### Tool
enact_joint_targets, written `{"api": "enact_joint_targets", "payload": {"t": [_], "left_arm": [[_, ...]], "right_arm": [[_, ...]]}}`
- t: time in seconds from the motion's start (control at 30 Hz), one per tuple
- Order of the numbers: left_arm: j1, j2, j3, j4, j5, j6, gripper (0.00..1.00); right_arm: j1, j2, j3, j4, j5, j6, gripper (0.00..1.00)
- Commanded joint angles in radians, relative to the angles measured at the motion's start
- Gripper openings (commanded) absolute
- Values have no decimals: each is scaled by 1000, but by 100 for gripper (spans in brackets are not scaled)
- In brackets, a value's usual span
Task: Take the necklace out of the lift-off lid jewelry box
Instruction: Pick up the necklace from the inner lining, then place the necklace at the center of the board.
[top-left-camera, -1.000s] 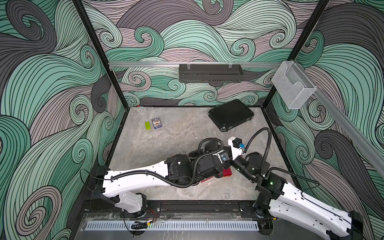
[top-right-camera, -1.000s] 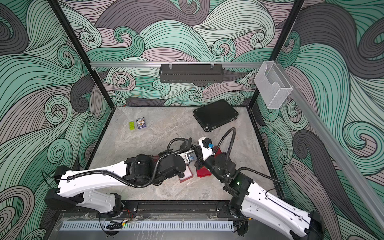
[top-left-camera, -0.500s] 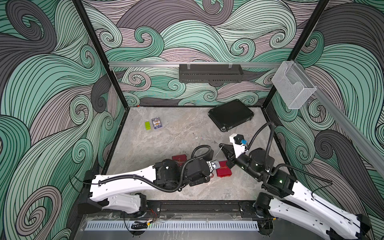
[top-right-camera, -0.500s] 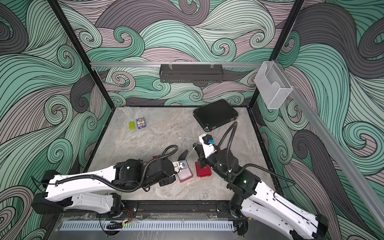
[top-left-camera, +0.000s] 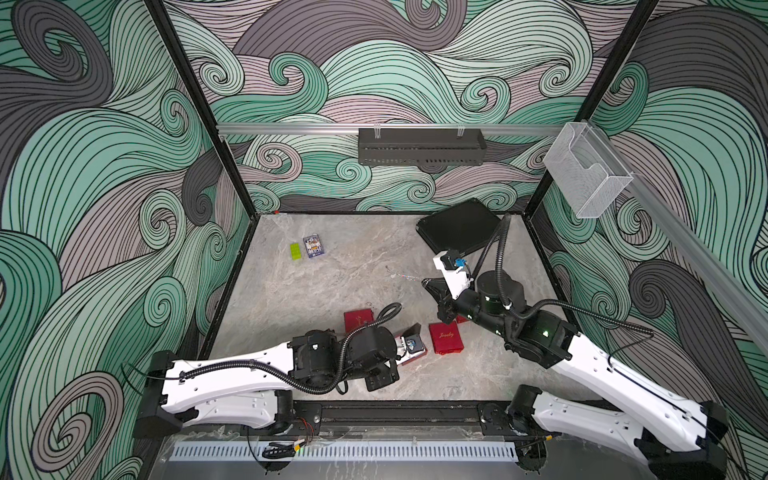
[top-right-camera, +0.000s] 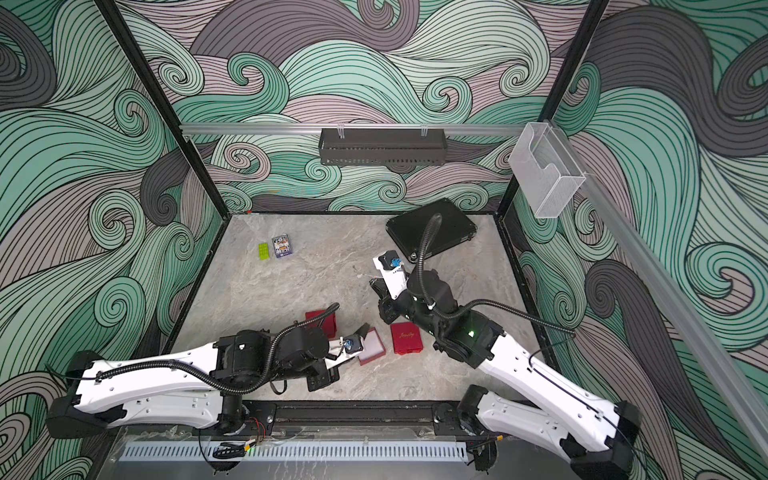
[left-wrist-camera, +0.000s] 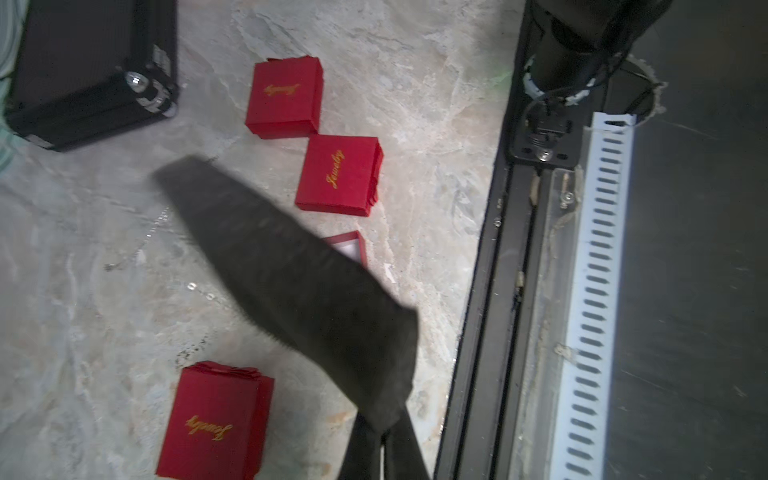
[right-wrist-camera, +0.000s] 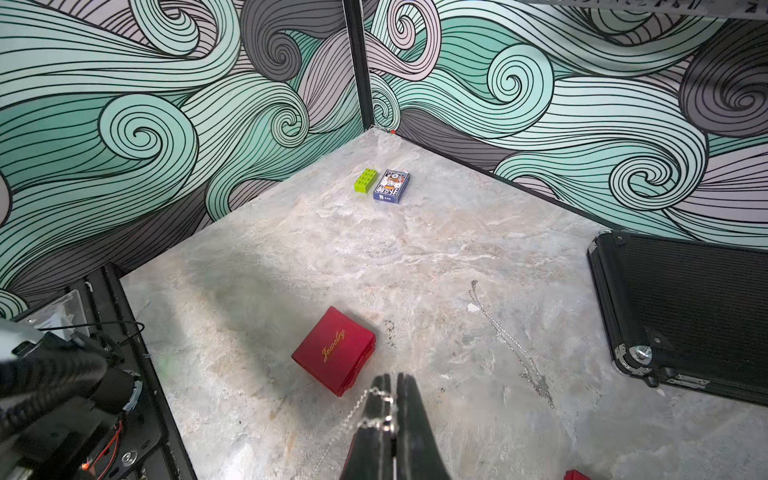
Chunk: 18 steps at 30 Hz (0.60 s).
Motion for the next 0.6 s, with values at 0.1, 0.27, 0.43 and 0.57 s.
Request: {"api": "enact_joint_targets", "payload": {"t": [0.1,0.27,0.43,0.57], "left_arm": [[2,-27,-45,34,138,-54,0],[2,-47,-74,35,92,-105,0],[2,-109,-101,47,-122,-203,0],[3,-195,-132,60,-314,-261,0]], "right_arm": [[-67,95,99,-10,-103,30,0],[-109,207,134,-36,-179,44,0],[-129,328,133,-30,-240,56,0],[-138,447,145,2,-280,66,0]]}}
